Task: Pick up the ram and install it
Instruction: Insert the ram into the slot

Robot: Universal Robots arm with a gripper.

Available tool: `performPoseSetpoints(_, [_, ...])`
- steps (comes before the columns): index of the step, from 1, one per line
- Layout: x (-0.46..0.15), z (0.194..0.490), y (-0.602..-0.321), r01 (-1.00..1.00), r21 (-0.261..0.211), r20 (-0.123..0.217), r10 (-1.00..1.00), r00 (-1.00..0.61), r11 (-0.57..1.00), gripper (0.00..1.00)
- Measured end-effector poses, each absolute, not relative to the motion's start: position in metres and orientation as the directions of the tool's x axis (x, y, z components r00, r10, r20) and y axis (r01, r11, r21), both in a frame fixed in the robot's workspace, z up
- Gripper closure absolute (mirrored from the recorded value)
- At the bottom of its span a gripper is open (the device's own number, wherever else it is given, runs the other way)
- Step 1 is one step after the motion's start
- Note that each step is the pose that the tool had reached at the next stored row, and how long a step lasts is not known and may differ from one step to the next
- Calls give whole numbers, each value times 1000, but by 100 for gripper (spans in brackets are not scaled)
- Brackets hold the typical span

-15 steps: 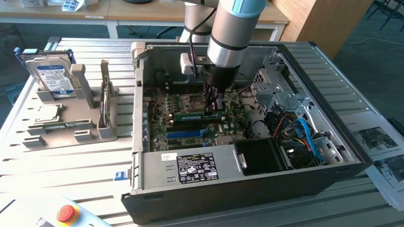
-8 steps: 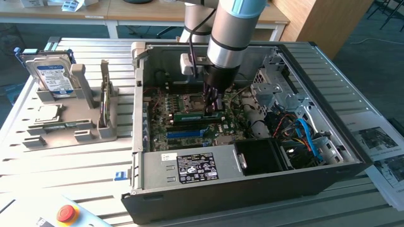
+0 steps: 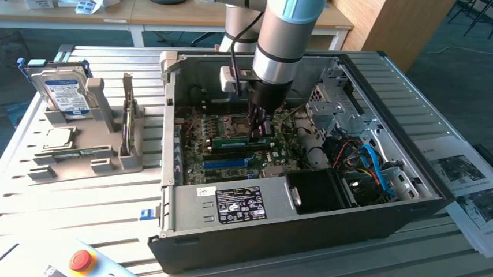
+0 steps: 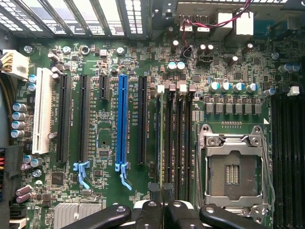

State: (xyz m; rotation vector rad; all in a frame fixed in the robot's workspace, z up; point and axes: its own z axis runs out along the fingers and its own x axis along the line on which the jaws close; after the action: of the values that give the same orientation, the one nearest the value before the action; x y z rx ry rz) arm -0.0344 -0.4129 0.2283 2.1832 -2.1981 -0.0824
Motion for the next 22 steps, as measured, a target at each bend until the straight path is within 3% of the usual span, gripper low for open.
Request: performPoseSetpoints(22, [-34, 228, -413, -998, 62, -8, -1000, -7, 7, 88])
